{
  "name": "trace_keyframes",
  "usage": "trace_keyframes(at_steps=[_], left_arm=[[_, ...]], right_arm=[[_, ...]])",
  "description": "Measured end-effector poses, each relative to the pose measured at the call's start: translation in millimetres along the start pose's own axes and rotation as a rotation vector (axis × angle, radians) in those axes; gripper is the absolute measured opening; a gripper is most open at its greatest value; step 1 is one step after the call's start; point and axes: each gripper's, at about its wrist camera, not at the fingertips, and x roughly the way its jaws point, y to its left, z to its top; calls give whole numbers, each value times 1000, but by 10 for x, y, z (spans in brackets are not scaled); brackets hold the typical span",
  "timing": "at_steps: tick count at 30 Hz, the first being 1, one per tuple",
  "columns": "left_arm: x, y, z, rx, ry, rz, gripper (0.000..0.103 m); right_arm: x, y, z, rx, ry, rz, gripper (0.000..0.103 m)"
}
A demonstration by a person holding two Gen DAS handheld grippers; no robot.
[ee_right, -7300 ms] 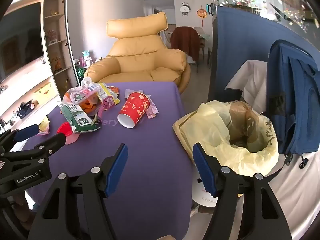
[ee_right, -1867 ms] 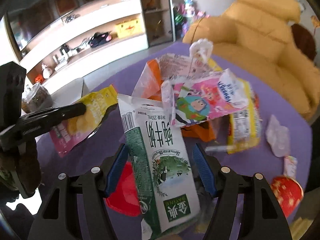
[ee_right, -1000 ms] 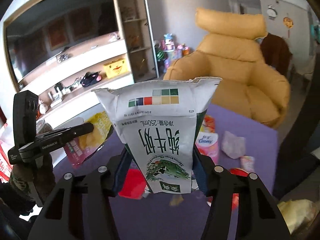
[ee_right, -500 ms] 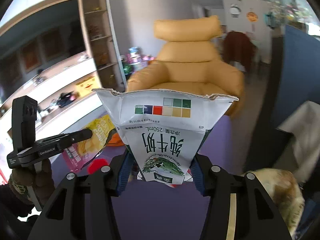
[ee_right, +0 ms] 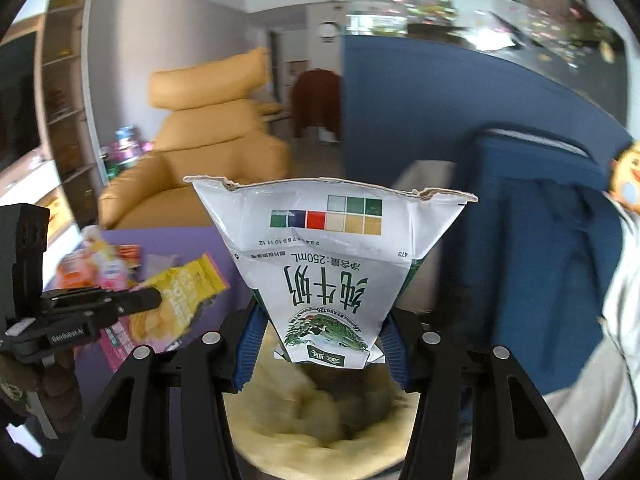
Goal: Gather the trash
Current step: 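Carry both items over the yellow trash bag and open both tools, then return both tools to the table and approach the grey wrapper with left tool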
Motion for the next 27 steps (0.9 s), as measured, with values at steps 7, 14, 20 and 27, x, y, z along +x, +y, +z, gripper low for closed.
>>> trace_keyframes(at_steps=[7, 14, 20, 27], left_arm=[[835, -242, 11, 10, 100, -66, 15], [969, 18, -92, -77, 151, -85, 52], [614, 182, -149, -94, 122, -17, 52], [54, 396, -327, -89, 58, 40, 54]], right_arm=[[119, -535, -90, 74, 12, -65, 50], [317, -492, -212, 96, 47, -38, 50], [669, -303, -298, 69, 172, 0, 50], [1021, -143, -483, 55, 284, 45, 57]])
